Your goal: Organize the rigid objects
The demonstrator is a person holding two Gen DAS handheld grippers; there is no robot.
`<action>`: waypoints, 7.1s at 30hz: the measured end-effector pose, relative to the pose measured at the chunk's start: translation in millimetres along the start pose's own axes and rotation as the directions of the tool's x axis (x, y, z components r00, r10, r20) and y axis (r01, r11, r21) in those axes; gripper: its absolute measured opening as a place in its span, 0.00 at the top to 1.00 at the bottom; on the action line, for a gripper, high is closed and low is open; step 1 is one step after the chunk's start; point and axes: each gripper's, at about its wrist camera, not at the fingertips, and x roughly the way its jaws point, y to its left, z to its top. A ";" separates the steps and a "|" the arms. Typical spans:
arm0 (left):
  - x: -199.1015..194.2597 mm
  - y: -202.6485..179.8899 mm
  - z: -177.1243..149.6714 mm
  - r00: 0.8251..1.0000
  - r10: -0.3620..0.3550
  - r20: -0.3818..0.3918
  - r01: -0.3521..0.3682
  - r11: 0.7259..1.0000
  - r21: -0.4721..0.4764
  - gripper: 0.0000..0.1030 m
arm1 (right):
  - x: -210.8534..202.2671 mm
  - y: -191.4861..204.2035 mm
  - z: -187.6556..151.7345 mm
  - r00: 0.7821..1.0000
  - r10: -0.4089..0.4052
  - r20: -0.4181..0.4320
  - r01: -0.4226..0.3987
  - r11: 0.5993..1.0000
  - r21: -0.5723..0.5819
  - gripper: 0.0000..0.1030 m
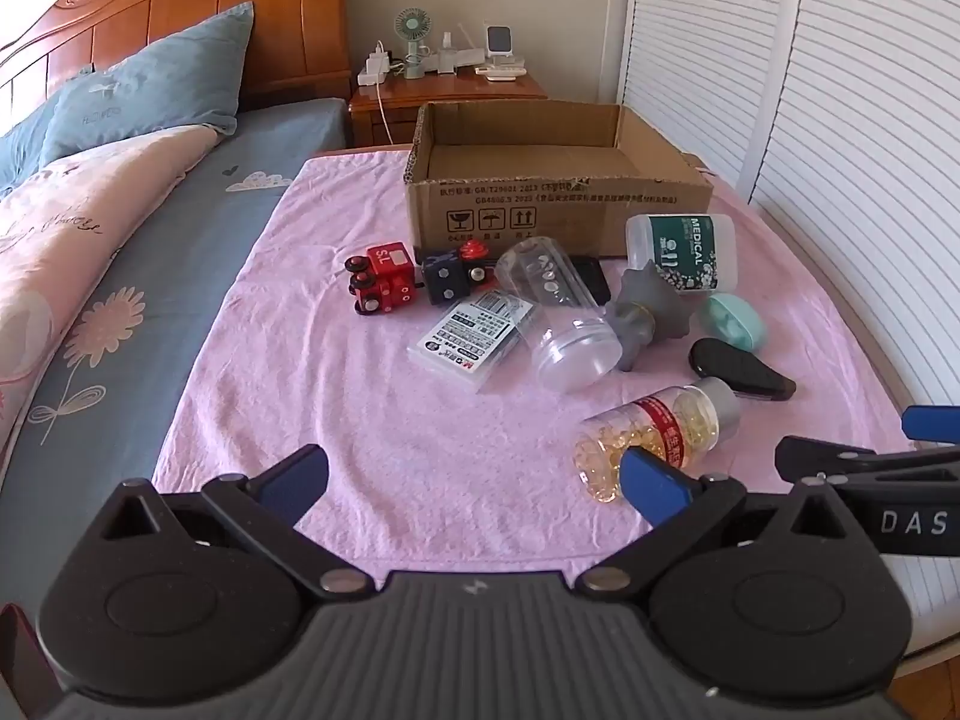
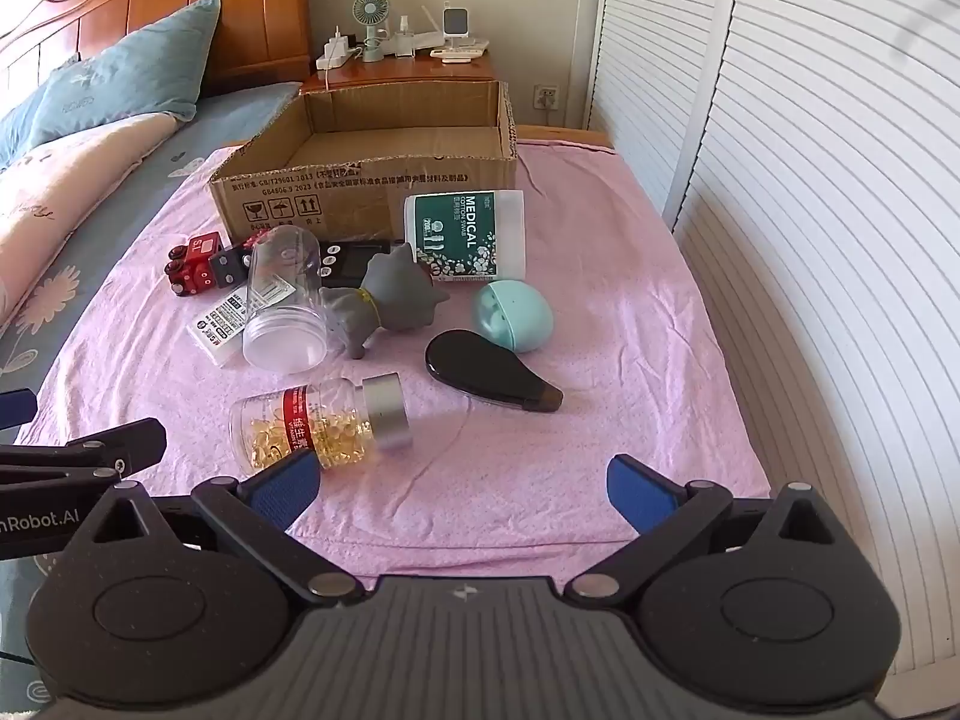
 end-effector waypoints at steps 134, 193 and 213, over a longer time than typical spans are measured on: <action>103.4 70.2 15.2 0.994 -0.061 -0.095 0.063 0.998 0.018 0.01 | 92.3 43.5 -1.2 0.978 0.180 -0.102 -0.204 0.917 -0.342 0.00; 186.0 103.0 100.2 0.904 -0.403 -0.142 0.423 0.800 0.427 0.27 | 92.0 39.1 -2.8 0.973 0.207 -0.098 -0.227 0.920 -0.319 0.00; 132.9 104.7 47.7 0.972 -0.192 -0.137 0.222 0.941 0.257 0.47 | 90.9 35.8 -7.8 0.968 0.241 -0.072 -0.251 0.906 -0.342 0.00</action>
